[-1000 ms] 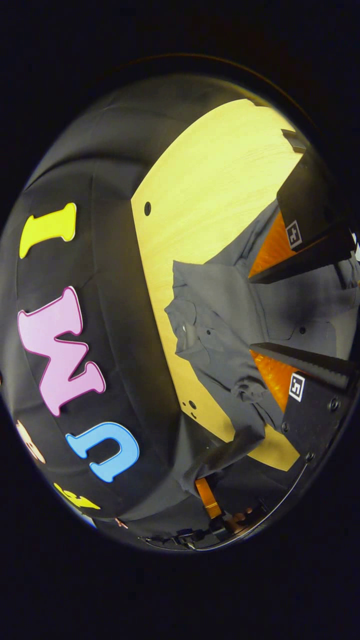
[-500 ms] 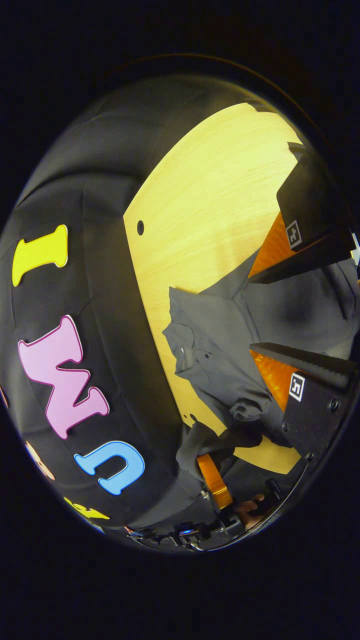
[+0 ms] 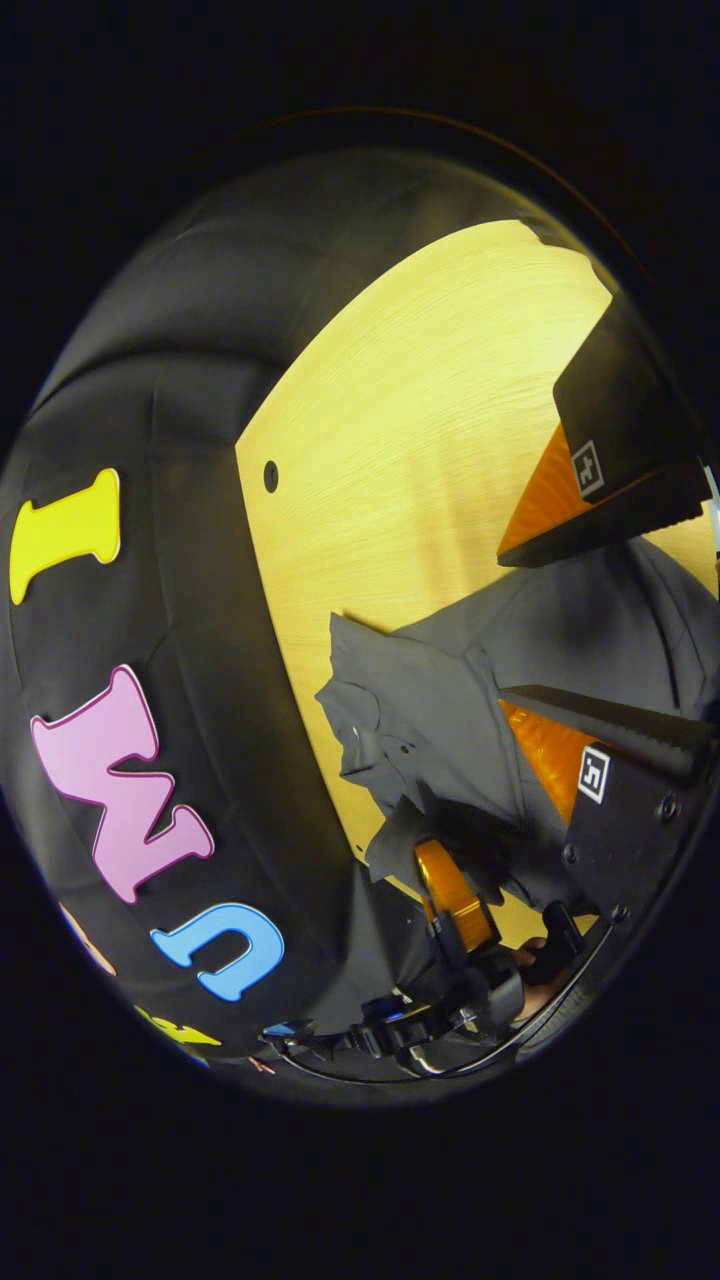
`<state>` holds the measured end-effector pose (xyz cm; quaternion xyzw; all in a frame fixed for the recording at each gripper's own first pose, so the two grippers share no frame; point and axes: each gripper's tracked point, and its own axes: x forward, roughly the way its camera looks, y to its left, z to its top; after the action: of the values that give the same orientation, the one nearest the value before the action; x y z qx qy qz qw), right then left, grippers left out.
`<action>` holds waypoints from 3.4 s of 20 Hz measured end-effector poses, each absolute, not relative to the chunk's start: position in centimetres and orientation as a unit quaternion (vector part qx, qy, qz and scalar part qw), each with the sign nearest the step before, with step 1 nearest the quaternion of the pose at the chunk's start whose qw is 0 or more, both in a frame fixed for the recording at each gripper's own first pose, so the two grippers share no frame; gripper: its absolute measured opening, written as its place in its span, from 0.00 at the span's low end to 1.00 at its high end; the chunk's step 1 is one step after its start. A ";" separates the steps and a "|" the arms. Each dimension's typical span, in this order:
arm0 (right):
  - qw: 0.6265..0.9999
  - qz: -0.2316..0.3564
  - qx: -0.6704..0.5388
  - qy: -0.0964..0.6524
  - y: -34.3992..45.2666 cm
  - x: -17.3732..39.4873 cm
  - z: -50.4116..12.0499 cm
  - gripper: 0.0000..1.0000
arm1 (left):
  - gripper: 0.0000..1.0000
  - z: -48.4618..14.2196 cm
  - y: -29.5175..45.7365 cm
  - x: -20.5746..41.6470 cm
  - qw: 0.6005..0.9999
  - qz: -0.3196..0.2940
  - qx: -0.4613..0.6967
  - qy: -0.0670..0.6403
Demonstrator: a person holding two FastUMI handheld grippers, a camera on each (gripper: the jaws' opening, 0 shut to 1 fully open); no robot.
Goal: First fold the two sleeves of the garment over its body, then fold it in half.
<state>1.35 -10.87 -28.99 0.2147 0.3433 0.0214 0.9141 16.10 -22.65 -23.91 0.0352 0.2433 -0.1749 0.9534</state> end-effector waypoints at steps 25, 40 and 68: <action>0.909 0.006 0.209 0.362 -11.5 -2.4 -28.8 0.84 | 0.96 -19.4 -27.1 6.5 0.929 -0.279 -0.070 0.235; 0.874 0.022 0.137 0.466 -6.5 -12.9 -32.2 0.96 | 0.96 -24.4 -5.0 -2.8 0.940 -0.101 -0.055 0.321; 0.856 0.072 0.066 0.508 -0.6 -14.5 -38.9 0.30 | 0.29 -37.7 -2.7 -9.1 0.872 -0.084 -0.047 0.480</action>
<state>-14.48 -0.58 -38.86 0.0658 0.5076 0.0718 0.8561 -9.06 -2.66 -37.66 -0.0473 0.4804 -0.0842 0.8717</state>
